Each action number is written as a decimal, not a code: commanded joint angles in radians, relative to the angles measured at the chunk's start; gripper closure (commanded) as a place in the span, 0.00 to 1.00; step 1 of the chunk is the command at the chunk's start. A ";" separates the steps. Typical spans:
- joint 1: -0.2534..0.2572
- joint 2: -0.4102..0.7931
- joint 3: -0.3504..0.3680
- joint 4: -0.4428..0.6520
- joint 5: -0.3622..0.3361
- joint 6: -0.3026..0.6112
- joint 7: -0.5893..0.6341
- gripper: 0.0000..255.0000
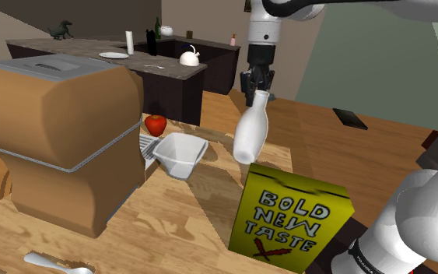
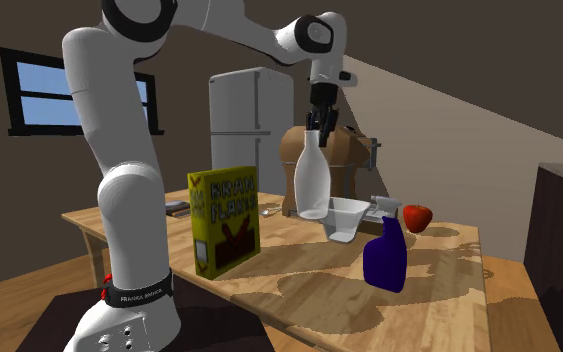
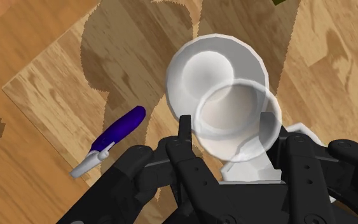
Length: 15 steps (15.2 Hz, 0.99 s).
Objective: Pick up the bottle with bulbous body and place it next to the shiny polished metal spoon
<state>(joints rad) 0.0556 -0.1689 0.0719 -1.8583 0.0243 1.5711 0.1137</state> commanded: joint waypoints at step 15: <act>0.000 0.055 0.001 0.283 -0.003 -0.228 0.007 1.00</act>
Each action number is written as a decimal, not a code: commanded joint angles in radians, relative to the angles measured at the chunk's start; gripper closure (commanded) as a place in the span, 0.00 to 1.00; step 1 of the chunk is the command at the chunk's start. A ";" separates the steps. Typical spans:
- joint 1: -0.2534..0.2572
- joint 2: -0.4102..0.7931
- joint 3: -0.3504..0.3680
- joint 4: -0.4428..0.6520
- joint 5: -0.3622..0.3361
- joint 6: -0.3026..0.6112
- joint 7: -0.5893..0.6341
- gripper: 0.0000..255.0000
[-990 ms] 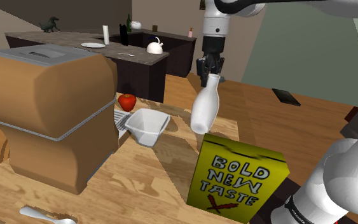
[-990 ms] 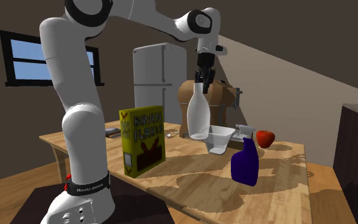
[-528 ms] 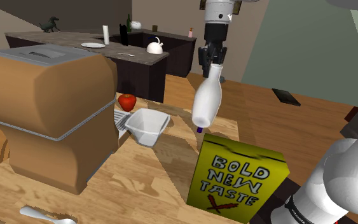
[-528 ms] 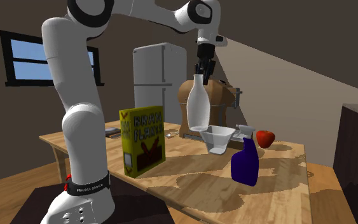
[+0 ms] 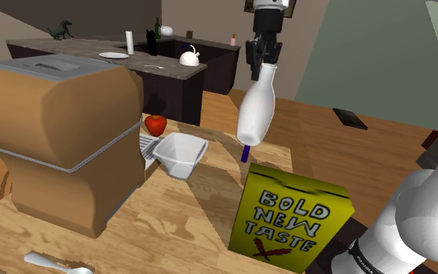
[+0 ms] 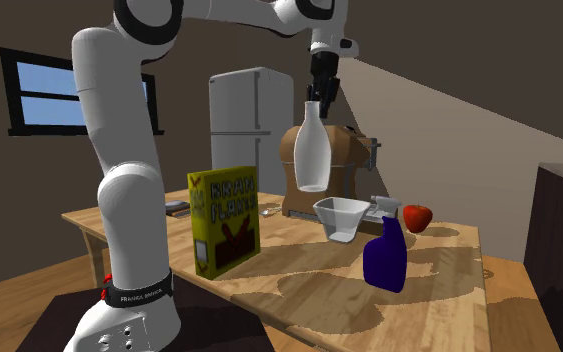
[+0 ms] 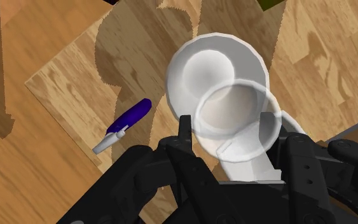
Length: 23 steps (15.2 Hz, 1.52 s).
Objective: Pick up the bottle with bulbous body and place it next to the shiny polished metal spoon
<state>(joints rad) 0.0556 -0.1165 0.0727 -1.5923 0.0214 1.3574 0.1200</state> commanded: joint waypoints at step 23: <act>0.076 0.087 0.079 0.207 0.015 -0.116 0.162 1.00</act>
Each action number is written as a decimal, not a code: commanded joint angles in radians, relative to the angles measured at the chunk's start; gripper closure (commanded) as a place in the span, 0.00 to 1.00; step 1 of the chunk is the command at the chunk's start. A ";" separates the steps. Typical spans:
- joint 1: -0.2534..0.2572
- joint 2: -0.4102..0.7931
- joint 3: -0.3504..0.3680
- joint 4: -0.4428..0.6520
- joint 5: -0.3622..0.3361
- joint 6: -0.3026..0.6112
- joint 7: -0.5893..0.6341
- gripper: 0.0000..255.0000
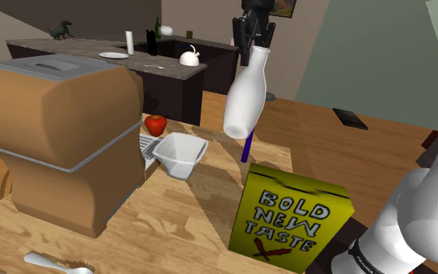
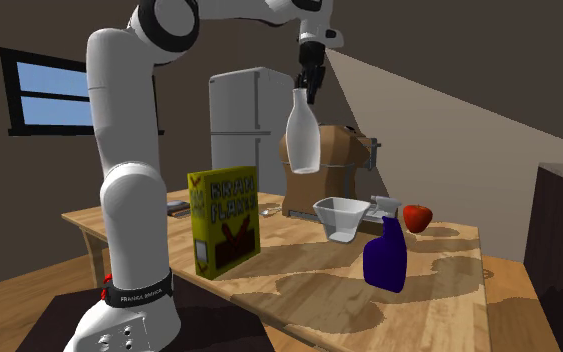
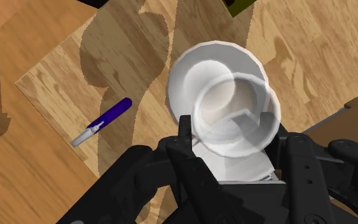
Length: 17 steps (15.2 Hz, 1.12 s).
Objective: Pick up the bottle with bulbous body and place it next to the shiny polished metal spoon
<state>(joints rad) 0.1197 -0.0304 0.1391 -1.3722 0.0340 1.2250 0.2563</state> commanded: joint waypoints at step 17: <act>0.190 0.145 0.184 -0.153 -0.002 0.311 0.366 1.00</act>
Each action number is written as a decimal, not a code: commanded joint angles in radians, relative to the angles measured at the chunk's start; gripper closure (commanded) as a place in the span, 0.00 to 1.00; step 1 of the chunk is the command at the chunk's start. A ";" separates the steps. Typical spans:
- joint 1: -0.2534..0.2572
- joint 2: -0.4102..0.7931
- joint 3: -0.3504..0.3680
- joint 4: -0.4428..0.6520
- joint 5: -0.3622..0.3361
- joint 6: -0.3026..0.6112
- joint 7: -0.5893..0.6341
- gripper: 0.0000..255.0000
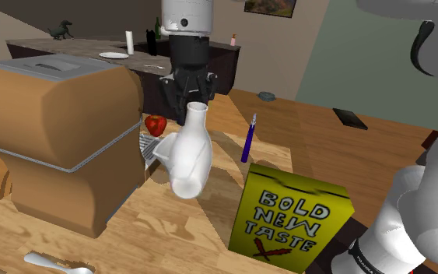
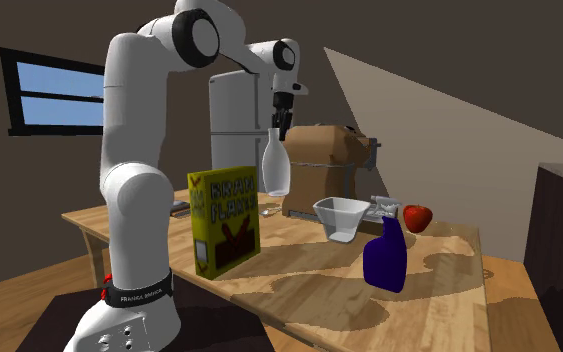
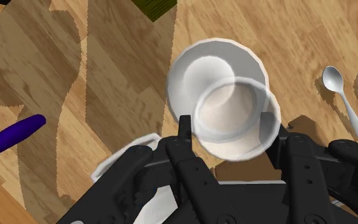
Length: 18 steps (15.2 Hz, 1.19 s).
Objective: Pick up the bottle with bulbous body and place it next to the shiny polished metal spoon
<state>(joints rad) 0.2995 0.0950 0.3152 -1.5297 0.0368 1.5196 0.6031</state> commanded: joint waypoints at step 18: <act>0.158 0.275 0.069 0.050 -0.088 0.222 0.220 1.00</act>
<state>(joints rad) 0.4587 0.3682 0.3845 -1.4674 -0.0503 1.7261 0.8246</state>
